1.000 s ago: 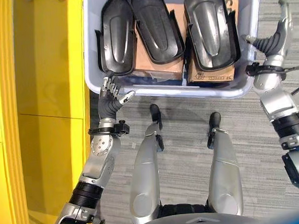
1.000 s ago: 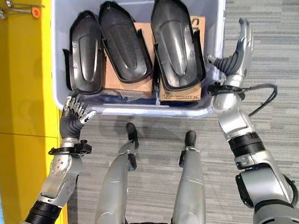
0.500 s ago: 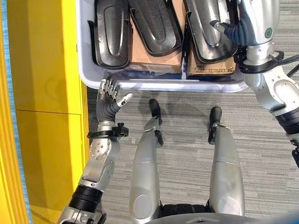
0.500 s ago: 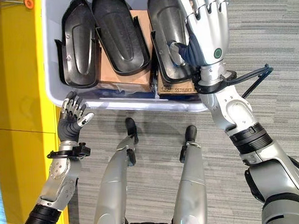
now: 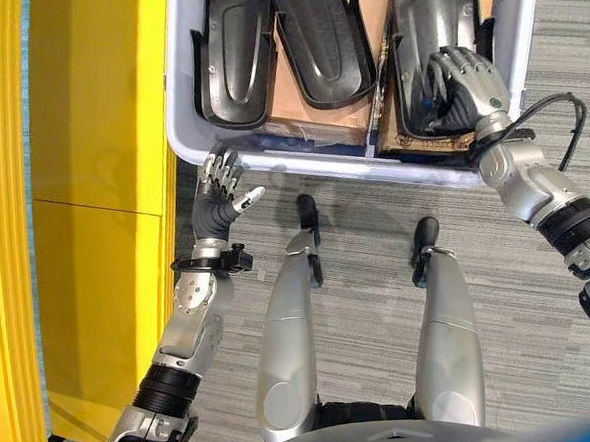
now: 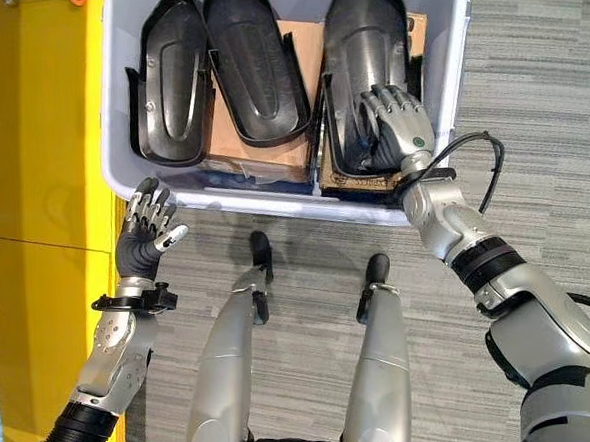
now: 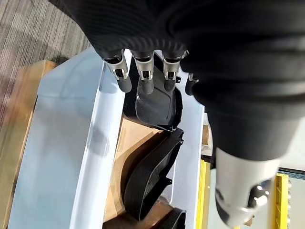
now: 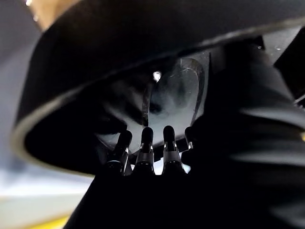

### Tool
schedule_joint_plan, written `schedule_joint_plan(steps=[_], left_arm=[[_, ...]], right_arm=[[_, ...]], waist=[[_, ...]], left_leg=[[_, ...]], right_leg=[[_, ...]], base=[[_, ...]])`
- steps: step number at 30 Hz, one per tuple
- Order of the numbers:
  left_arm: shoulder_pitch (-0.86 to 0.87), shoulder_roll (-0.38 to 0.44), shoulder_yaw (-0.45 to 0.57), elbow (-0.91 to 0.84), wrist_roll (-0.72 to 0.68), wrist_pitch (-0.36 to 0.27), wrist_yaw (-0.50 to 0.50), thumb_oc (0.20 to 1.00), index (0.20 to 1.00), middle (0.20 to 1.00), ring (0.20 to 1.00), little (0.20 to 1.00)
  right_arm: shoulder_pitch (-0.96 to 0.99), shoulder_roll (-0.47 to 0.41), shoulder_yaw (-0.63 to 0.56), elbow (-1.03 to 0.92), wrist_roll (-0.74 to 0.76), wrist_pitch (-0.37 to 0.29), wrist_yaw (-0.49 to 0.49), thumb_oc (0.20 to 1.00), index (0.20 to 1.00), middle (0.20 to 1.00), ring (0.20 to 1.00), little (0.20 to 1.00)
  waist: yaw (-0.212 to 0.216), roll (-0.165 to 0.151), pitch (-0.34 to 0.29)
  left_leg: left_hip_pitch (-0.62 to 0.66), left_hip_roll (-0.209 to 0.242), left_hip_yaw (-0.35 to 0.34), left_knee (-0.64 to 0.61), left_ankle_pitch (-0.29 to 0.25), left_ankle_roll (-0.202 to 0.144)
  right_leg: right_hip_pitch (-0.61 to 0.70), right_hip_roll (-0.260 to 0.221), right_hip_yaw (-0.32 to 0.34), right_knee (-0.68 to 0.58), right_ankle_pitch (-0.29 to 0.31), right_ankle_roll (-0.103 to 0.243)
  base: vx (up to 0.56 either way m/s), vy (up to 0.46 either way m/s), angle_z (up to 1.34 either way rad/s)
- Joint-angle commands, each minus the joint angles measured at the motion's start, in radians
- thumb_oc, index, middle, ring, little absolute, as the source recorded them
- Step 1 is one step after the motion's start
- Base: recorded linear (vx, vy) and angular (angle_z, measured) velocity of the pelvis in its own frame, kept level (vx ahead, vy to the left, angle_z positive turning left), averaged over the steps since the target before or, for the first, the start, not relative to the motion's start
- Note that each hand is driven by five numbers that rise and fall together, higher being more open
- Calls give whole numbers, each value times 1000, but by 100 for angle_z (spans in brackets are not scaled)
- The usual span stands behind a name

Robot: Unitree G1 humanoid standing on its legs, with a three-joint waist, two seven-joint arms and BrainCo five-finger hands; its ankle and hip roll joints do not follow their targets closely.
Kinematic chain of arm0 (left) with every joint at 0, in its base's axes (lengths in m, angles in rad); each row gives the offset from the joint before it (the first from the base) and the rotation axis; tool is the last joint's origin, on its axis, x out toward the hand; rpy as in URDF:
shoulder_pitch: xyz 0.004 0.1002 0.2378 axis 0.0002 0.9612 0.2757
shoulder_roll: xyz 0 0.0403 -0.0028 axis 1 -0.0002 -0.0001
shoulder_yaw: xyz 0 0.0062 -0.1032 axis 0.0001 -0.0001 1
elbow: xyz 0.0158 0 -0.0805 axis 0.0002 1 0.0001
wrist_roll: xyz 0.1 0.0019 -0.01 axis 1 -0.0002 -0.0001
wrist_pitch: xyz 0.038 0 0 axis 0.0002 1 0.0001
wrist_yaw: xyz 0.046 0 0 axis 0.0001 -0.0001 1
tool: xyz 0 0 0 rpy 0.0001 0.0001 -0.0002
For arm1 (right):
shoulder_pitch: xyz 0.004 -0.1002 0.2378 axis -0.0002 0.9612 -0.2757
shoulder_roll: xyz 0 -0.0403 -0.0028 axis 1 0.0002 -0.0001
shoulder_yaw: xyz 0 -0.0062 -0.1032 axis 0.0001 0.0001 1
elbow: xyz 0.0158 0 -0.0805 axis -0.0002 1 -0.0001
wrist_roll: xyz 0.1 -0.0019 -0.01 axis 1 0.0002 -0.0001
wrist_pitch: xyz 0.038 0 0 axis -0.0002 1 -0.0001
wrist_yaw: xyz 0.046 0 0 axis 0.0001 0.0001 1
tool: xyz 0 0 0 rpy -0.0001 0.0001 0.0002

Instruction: Move parts from the plastic box to the shelf.

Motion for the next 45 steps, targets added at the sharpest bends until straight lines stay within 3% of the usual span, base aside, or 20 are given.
schedule_joint_plan(steps=[1, 4, 7, 9, 15, 22, 24, 26, 30, 33, 35, 39, 40, 42, 44, 45], left_arm=[[8, 4, 19, -54, -21, -14, -18, 1000, 1000, 1000, 1000, 1000], [5, 0, 20, -59, -24, -2, -15, 1000, 1000, 1000, 1000, 1000], [1, 1, 18, -72, -29, 20, -19, 1000, 1000, 1000, 1000, 1000], [3, 2, 21, -83, -28, 36, -21, 1000, 1000, 1000, 1000, 1000], [12, -3, 18, -88, -29, 40, -17, 1000, 1000, 1000, 1000, 1000], [29, -5, 4, -86, -32, 20, -22, 1000, 1000, 1000, 1000, 1000], [31, -7, 2, -87, -33, 21, -26, 1000, 1000, 1000, 1000, 1000], [31, -9, -8, -90, -30, 24, -30, 1000, 1000, 1000, 1000, 1000], [31, -8, -16, -85, -34, 22, -35, 1000, 1000, 1000, 1000, 1000], [28, -22, -35, -83, -29, 12, -28, 1000, 1000, 1000, 1000, 1000], [28, -29, -54, -93, -35, -6, -3, 1000, 1000, 1000, 1000, 1000], [27, -38, -75, -98, -44, -18, 20, 1000, 1000, 1000, 1000, 1000], [29, -38, -90, -101, -46, -29, 25, 1000, 1000, 1000, 1000, 1000], [36, -40, -106, -108, -59, -43, 20, 1000, 1000, 1000, 1000, 1000], [41, -47, -110, -111, -54, -47, 21, 1000, 1000, 1000, 1000, 1000], [36, -50, -110, -117, -53, -50, 28, 1000, 1000, 1000, 1000, 1000]], right_arm=[[-3, 6, -39, 50, 132, 0, 53, 1000, 1000, 1000, 1000, 1000], [6, 26, -68, 71, 194, -23, 125, 1000, 1000, 1000, 1000, 1000], [5, 59, -108, 44, 381, -47, 211, 1000, 1000, 1000, 1000, 1000], [6, 77, -130, 23, 408, -58, 206, 1000, 1000, 1000, 1000, 1000], [-11, 114, -156, -56, 330, -56, 220, 1000, 1000, 1000, 1000, 1000], [-19, 124, -133, -133, 219, 20, 180, 1000, 1000, 1000, 1000, 1000], [-15, 129, -134, -146, 224, 45, 132, 1000, 1000, 1000, 1000, 1000], [-15, 138, -155, -133, 247, -25, 47, 1000, 1000, 1000, 1000, 1000], [-22, 141, -184, -139, 194, -21, -22, 1000, 1000, 1000, 1000, 1000], [-36, 145, -202, -135, 91, 48, -231, 1000, 1000, 1000, 1000, 1000], [-41, 126, -251, -99, -2, 43, -378, 1000, 1000, 1000, 1000, 1000], [-50, 94, -296, -100, -120, -14, -461, 1000, 1000, 1000, 1000, 1000], [-67, 70, -310, -133, -221, -88, -512, 1000, 1000, 1000, 1000, 1000], [-81, 50, -313, -225, -319, -197, -493, 1000, 1000, 1000, 1000, 1000], [-81, 49, -303, -281, -344, -210, -494, 1000, 1000, 1000, 1000, 1000], [-85, 49, -302, -333, -343, -191, -493, 1000, 1000, 1000, 1000, 1000]], waist=[[5, 27, -41], [6, 29, -41], [6, 30, -41], [7, 30, -41], [7, 32, -41], [8, 39, -41], [8, 40, -41], [10, 43, -41], [9, 47, -41], [7, 55, -41], [0, 67, -41], [-8, 80, -41], [-10, 89, -41], [-14, 101, -41], [-17, 105, -41], [-20, 107, -41]], left_leg=[[-23, -53, -44, 165, -202, 42], [-23, -56, -45, 166, -203, 42], [-18, -59, -43, 168, -204, 41], [-13, -60, -42, 168, -206, 40], [-2, -59, -35, 166, -208, 38], [17, -64, -29, 153, -204, 37], [19, -65, -28, 152, -204, 38], [19, -67, -30, 155, -207, 40], [22, -70, -28, 158, -211, 42], [26, -70, -22, 156, -214, 45], [28, -73, -18, 151, -215, 44], [34, -72, -8, 140, -214, 42], [40, -68, -2, 135, -213, 37], [53, -66, 7, 120, -208, 32], [60, -64, 12, 115, -207, 31], [40, -60, 22, 104, -178, 36]], right_leg=[[-25, 55, -31, -62, 83, -30], [-25, 57, -31, -58, 80, -33], [-25, 60, -30, -54, 79, -37], [-22, 61, -29, -53, 76, -38], [-13, 58, -30, -64, 80, -36], [4, 57, -24, -61, 73, -40], [5, 58, -23, -58, 70, -41], [5, 56, -24, -53, 67, -42], [6, 58, -22, -48, 66, -43], [6, 55, -19, -50, 67, -42], [5, 53, -16, -57, 66, -40], [5, 48, -12, -68, 68, -37], [8, 40, -13, -73, 68, -33], [15, 32, -12, -84, 68, -30], [18, 29, -10, -88, 67, -30], [-3, 27, -14, -98, 95, -37]], base=[[0, 0, 0], [0, 0, 0], [0, 0, 0], [5, -10, 5], [0, 0, 0], [15, 19, 0], [0, 0, 0], [0, 0, 0], [0, 0, 0], [12, 50, -1], [-3, 111, -2], [-7, 81, -5], [-13, 83, -12], [-13, 90, -11], [-32, 65, -7], [-57, 86, -5]])
